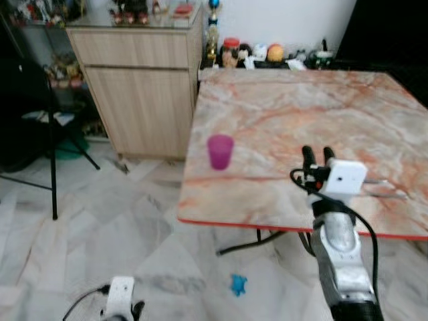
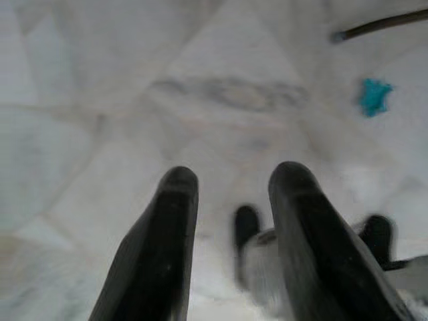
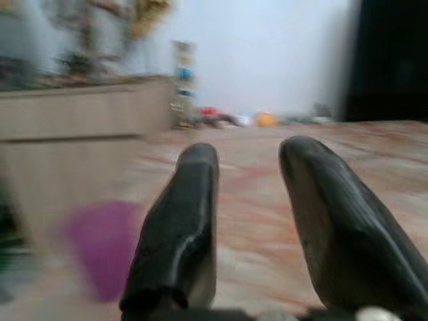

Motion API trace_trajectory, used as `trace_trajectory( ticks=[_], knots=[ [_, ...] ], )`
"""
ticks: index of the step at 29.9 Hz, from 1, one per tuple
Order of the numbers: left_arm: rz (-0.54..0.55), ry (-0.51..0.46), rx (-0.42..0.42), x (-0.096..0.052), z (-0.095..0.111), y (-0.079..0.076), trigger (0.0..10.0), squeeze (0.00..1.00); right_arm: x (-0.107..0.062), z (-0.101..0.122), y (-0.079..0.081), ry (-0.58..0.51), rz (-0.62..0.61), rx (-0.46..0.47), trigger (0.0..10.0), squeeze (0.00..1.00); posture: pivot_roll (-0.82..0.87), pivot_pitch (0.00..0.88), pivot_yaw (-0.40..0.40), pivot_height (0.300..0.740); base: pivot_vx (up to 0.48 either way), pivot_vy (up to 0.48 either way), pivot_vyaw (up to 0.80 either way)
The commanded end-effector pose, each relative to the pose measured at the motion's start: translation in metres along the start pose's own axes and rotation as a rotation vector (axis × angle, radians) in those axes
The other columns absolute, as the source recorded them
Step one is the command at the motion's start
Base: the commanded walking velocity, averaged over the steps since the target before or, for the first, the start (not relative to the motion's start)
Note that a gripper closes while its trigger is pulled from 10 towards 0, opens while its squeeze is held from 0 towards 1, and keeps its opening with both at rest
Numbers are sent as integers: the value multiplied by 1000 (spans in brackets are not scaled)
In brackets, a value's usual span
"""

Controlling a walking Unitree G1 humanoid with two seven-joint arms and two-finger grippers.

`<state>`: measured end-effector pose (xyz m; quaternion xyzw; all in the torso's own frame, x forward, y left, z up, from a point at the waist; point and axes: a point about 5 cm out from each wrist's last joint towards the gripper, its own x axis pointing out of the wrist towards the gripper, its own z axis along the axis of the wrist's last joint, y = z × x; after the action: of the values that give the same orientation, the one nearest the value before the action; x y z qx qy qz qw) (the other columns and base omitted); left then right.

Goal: Setting the table

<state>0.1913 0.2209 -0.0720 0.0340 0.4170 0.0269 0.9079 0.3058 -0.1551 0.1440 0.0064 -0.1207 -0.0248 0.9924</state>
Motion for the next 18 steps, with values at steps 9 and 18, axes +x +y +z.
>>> trace_trajectory(
  ticks=[9, 18],
  knots=[
    [-11, 8, -7, 0, -3, -5, 10000, 0, -15, 5, -37, -9, -129, -90, 10000, 0, 53, 0, -9, 740, 0, 0, 0],
    [-13, 10, -7, 0, -4, -6, 10000, 0, -56, -3, -77, 58, -356, -209, 10000, 0, 52, 0, -20, 740, 0, 0, 0]
  ],
)
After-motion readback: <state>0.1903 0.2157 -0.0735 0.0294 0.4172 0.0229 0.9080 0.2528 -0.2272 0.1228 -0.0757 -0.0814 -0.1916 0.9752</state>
